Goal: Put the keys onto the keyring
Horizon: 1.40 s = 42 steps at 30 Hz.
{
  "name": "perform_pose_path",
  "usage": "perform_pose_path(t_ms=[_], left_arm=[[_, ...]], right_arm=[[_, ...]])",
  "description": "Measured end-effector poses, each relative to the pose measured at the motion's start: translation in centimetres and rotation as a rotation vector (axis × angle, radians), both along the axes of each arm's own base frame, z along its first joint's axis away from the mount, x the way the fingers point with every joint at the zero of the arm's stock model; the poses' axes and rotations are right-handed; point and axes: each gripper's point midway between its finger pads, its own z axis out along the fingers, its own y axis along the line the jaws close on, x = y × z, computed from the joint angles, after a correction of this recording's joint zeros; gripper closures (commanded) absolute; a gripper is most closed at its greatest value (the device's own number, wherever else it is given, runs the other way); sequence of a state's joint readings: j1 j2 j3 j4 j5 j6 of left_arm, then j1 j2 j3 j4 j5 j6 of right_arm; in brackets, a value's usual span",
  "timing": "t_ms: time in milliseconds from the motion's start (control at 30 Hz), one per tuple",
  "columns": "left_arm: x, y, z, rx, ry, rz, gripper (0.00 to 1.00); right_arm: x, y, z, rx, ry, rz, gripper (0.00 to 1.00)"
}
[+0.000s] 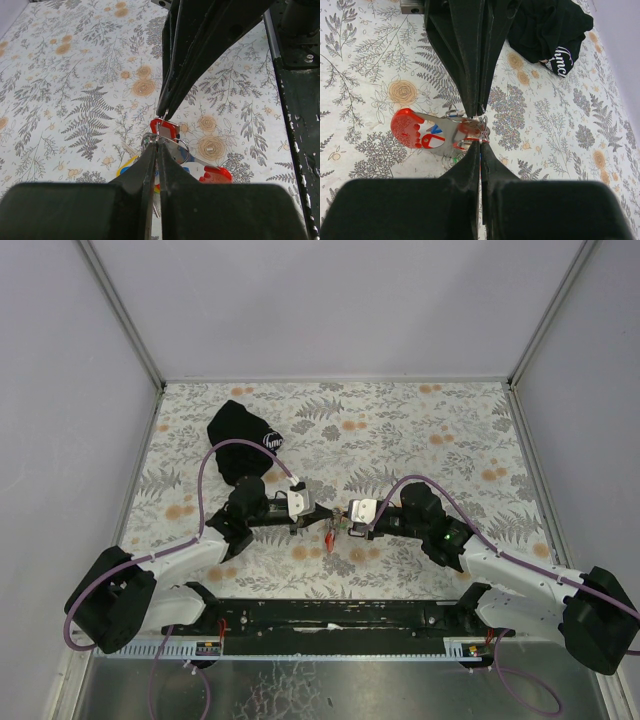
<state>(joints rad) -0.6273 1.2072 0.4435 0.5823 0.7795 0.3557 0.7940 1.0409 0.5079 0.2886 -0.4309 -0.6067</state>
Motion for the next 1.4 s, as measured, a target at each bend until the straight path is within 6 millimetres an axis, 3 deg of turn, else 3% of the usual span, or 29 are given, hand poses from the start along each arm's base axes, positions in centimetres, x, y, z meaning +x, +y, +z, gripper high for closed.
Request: perform_pose_path(t_ms=[1400], left_arm=[[0.1, 0.01, -0.03, 0.008, -0.014, -0.002, 1.0]], right_arm=[[0.08, -0.06, 0.37, -0.003, -0.007, -0.002, 1.0]])
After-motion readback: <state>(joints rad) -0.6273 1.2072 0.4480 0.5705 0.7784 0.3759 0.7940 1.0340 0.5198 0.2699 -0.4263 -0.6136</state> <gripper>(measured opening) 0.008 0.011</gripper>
